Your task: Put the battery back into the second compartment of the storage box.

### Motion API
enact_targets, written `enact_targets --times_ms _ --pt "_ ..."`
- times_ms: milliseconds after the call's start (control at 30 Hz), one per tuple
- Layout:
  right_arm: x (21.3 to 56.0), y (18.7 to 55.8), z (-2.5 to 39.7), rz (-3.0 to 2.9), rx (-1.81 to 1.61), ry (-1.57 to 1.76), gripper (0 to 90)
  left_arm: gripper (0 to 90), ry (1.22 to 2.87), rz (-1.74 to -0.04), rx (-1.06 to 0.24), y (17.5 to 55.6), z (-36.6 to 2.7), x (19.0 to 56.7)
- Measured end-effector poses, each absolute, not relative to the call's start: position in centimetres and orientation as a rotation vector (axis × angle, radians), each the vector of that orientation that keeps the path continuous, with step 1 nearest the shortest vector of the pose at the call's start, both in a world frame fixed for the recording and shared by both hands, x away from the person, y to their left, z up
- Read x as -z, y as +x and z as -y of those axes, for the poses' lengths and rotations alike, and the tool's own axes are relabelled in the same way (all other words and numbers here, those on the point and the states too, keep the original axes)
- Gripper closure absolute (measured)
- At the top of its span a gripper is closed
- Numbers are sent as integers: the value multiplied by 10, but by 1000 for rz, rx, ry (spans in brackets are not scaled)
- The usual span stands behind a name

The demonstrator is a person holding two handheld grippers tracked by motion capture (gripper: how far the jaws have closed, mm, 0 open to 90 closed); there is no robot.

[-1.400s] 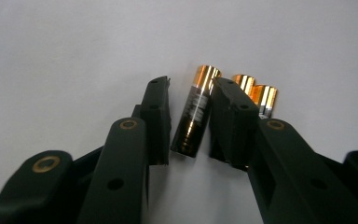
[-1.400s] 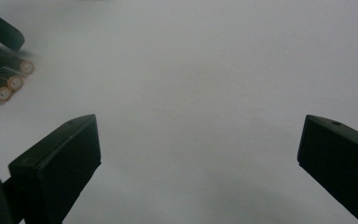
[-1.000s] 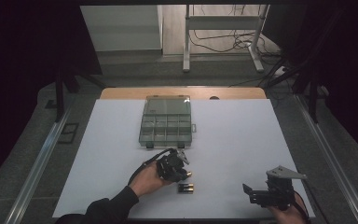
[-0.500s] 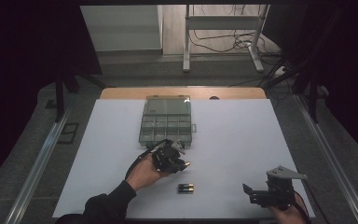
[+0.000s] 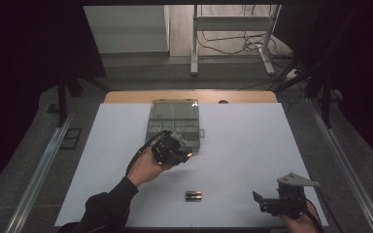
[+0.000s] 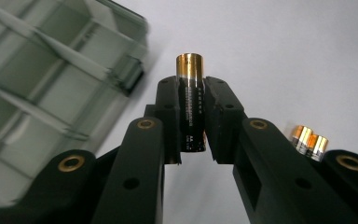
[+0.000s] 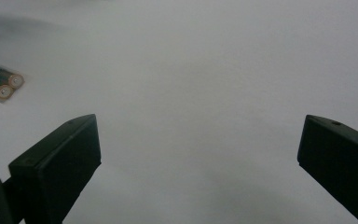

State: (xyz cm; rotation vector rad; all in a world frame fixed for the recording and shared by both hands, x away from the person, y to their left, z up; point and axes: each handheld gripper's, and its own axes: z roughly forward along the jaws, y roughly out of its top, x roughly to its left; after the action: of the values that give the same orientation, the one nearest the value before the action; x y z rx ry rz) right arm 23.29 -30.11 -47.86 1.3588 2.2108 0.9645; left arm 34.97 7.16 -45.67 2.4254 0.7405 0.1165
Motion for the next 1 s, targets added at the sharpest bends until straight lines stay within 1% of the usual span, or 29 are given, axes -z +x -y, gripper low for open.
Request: enact_targets --times_ms 500,767,900,1000 --pt "479 233 301 -2216 -963 1361 0 773 2376 -884 -194 386 -98 439" --pt "479 234 301 -2219 -963 1362 0 773 2372 -950 -219 403 -106 442" --pt "479 234 301 -2222 -960 1363 0 773 2350 -1020 -235 417 -114 445" --pt "479 234 301 -2224 -959 1364 0 773 2342 -1040 -240 422 -117 445"
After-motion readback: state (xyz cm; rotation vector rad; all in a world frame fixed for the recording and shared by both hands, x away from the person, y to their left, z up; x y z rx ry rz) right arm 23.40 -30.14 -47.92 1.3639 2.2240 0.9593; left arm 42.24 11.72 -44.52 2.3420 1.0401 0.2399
